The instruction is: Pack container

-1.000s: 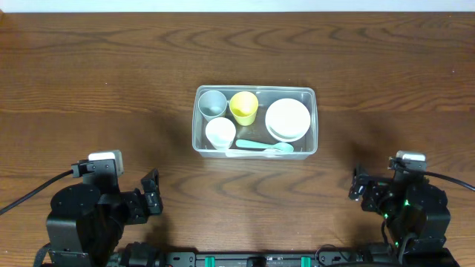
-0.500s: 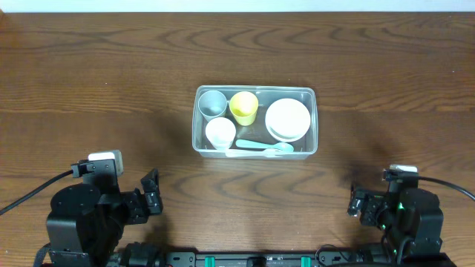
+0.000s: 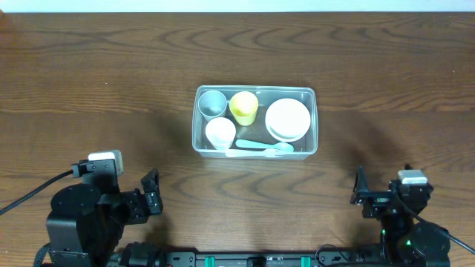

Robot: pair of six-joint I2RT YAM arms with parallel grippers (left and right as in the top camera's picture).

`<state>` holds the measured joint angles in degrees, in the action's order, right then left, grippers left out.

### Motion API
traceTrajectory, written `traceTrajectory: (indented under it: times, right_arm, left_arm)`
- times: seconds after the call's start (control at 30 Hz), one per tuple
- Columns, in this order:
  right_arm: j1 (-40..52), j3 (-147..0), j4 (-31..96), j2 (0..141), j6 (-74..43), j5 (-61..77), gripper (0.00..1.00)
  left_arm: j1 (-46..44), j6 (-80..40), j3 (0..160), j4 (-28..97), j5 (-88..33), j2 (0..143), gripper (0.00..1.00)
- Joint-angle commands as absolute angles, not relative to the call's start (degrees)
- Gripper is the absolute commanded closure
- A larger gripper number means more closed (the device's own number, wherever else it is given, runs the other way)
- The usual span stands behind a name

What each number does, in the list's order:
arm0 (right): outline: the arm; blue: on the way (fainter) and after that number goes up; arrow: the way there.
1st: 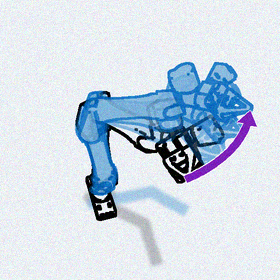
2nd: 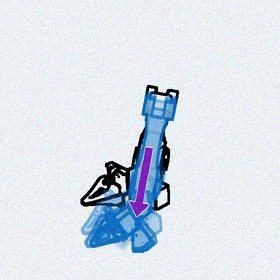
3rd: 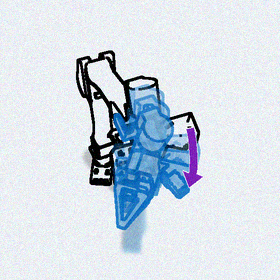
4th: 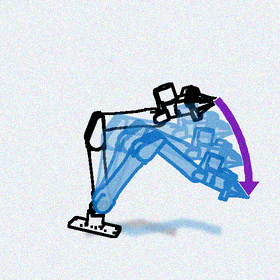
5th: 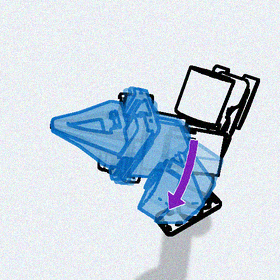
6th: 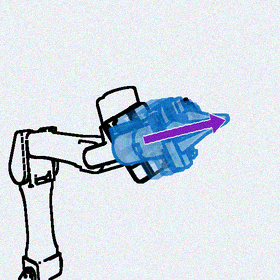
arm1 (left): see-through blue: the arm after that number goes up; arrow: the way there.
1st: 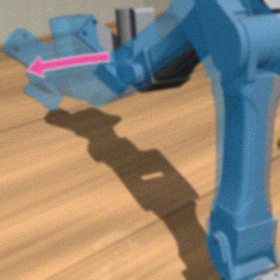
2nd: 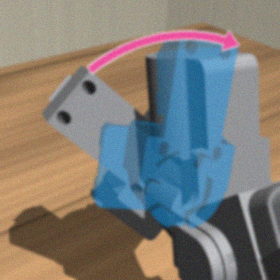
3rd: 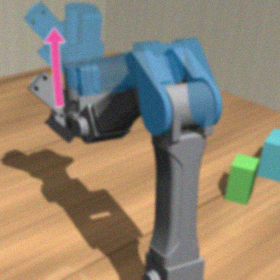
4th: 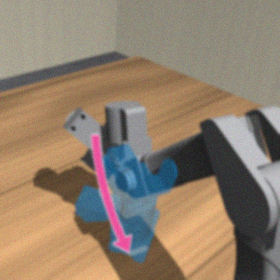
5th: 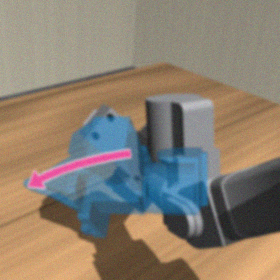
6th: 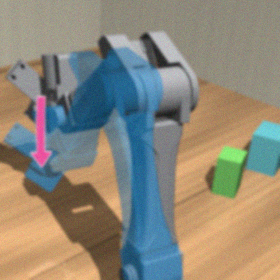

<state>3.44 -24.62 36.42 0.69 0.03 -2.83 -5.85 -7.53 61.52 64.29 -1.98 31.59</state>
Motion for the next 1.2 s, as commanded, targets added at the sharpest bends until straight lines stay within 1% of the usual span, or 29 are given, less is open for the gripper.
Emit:
traceTrajectory:
  times: [0.0,0.17,0.37,0.53,0.63,1.17]
  right_arm:
    - [3.7,-21.2,29.8,0.3,3.8,-1.3,0.01]
    - [3.6,-11.9,12.1,0.3,5.7,-1.0,0.01]
    - [3.1,-0.1,-3.9,0.3,6.2,0.4,0.01]
    - [2.6,-0.3,0.0,0.3,9.8,1.9,0.01]
    - [2.6,-0.3,4.2,0.3,8.3,2.5,0.01]
    - [2.6,-0.3,4.1,0.3,7.3,2.4,0.01]
  left_arm:
    - [-6.0,-7.8,61.5,64.4,-1.8,31.3,0.02]
    - [-6.0,-7.8,61.5,64.4,-1.8,31.3,0.02]
    - [-6.0,-7.8,61.5,64.4,-1.8,31.3,0.02]
    - [-6.0,-7.8,61.5,64.4,-1.8,31.3,0.02]
    - [-6.0,-7.8,61.5,64.4,-1.8,31.3,0.02]
    - [-6.0,-7.8,61.5,64.4,-1.8,31.3,0.02]
